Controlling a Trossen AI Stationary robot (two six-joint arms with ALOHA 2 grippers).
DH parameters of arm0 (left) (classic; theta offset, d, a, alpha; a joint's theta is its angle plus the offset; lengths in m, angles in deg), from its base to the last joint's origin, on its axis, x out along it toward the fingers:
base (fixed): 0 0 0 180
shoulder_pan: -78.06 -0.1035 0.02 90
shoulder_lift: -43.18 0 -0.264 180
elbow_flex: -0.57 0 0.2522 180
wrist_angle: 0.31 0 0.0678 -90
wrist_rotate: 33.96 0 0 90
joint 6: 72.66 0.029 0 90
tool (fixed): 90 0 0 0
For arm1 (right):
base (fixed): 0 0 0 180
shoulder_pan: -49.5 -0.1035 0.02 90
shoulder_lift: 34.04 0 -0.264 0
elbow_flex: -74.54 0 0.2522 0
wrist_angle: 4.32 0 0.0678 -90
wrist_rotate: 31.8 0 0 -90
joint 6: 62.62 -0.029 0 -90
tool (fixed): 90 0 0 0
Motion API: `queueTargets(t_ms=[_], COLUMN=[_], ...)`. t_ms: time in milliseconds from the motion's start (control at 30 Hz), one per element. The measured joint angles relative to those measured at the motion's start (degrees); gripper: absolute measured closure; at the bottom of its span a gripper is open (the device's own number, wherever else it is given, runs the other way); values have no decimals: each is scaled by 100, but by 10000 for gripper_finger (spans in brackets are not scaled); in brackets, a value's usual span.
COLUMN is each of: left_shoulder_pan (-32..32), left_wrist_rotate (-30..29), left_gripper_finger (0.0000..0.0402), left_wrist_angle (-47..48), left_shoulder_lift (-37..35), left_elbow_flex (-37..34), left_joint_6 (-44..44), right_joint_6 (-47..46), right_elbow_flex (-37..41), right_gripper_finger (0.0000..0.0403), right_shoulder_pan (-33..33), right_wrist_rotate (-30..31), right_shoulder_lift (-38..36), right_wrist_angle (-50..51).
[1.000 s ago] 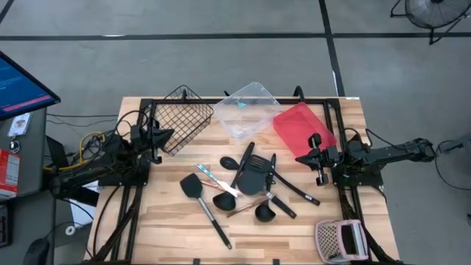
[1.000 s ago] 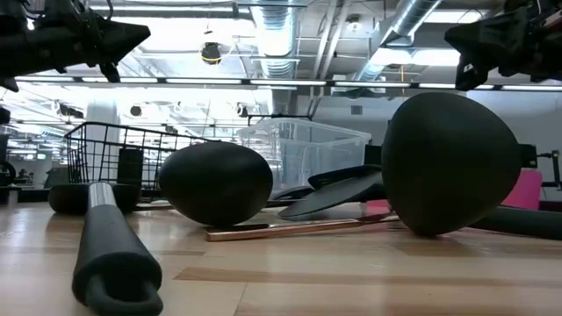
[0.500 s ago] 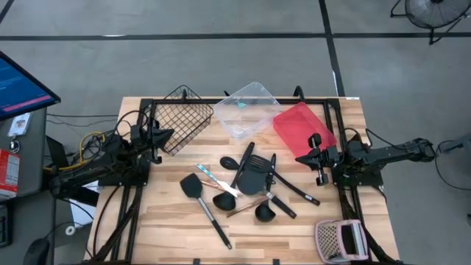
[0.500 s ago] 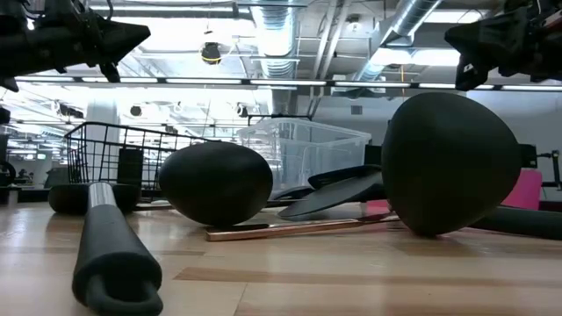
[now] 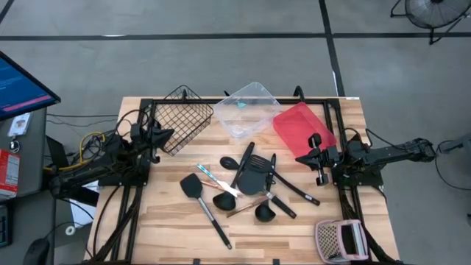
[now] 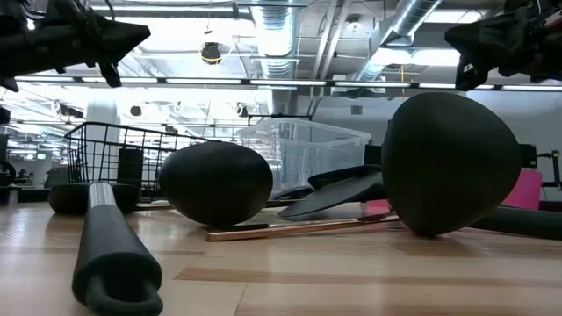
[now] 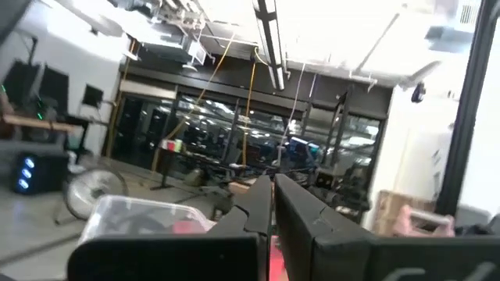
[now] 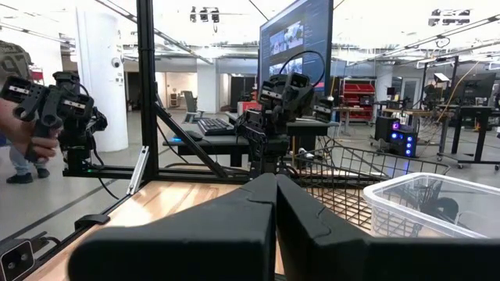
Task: Pick & Place Kitchen Items
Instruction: Put the bottom left spatula into the wire basket
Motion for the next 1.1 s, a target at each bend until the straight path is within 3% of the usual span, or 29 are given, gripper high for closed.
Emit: queueTargets(t_ms=[267, 400, 500, 667, 867, 1100], left_shoulder_pan=[1, 2, 2, 1, 16, 37], left_wrist_rotate=[0, -52, -338, -339, -210, 910], left_gripper_finger=[399, 399, 399, 399, 399, 399], left_wrist_angle=[-190, -345, -620, -1238, -1300, -1287], left_shoulder_lift=[0, 1, 1, 0, 426, 2503], left_elbow_flex=[0, 0, 0, 54, 1145, 3360], left_joint_6=[-1431, -1592, -1751, -2676, -3383, -3259], right_joint_6=[155, 293, 297, 297, 210, -611], right_elbow_flex=[0, 1, 2, 1, 0, 0], right_gripper_finger=[403, 403, 403, 403, 403, 403], right_shoulder_pan=[24, 50, 46, 47, 48, 46], right_wrist_rotate=[3, 4, 4, 4, 4, 4], right_shoulder_lift=[0, 0, 0, 0, 0, 0], right_wrist_angle=[0, 0, 0, 0, -4, -9])
